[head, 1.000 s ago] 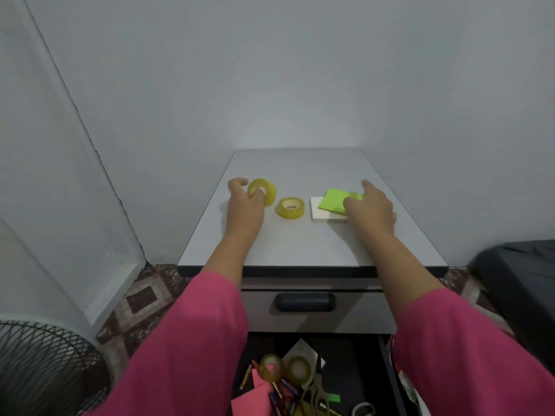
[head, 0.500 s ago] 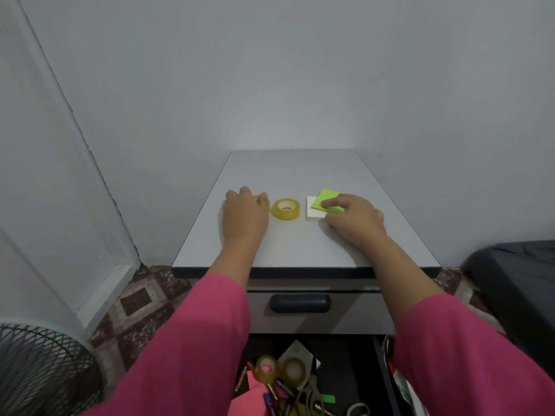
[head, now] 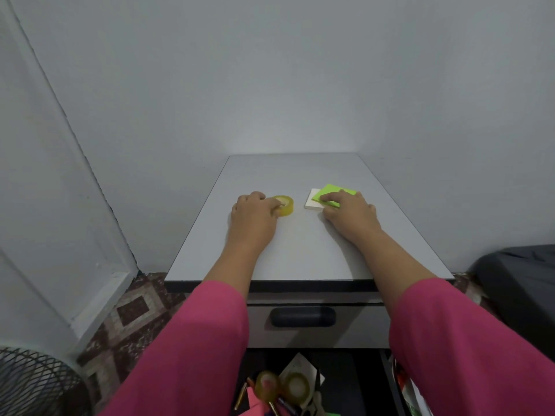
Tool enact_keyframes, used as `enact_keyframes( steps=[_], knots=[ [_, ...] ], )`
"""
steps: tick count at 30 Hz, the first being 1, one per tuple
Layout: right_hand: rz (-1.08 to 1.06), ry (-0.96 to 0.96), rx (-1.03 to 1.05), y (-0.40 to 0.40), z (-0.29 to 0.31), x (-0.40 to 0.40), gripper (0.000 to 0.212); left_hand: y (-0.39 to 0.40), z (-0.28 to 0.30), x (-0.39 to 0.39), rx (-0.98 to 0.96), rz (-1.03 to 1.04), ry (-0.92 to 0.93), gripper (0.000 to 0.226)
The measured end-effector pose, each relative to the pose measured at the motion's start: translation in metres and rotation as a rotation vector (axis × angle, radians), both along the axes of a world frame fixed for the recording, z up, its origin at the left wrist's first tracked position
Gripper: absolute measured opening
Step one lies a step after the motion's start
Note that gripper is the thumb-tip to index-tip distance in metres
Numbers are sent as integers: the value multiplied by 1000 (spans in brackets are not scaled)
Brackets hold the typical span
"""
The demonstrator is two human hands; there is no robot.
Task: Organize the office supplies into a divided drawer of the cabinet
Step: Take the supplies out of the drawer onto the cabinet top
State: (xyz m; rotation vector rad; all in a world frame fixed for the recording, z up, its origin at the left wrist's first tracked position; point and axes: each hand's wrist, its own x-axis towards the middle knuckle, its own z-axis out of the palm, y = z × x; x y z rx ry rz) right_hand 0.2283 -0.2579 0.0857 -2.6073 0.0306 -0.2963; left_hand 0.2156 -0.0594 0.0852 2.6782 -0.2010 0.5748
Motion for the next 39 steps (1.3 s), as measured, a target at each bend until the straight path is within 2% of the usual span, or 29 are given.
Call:
enact_keyframes(
  steps=[7, 19, 24, 33, 36, 39],
  knots=[
    [13, -40, 5, 0, 0, 17, 32, 3, -3, 21, 19, 50, -37, 29],
    [-53, -169, 79, 5, 9, -1, 42, 3, -3, 20, 38, 50, -77, 32],
    [-75, -225, 48, 7, 11, -13, 42, 1, -1, 7, 56, 60, -123, 34],
    [31, -193, -64, 19, 7, -63, 36, 1, 0, -37, 65, -44, -94, 38],
    [61, -151, -46, 21, 6, -77, 36, 0, 0, -46, 189, -33, -20, 39],
    [57, -125, -21, 20, 6, -84, 38, 1, 3, -51, 217, 7, 83, 42]
  ],
)
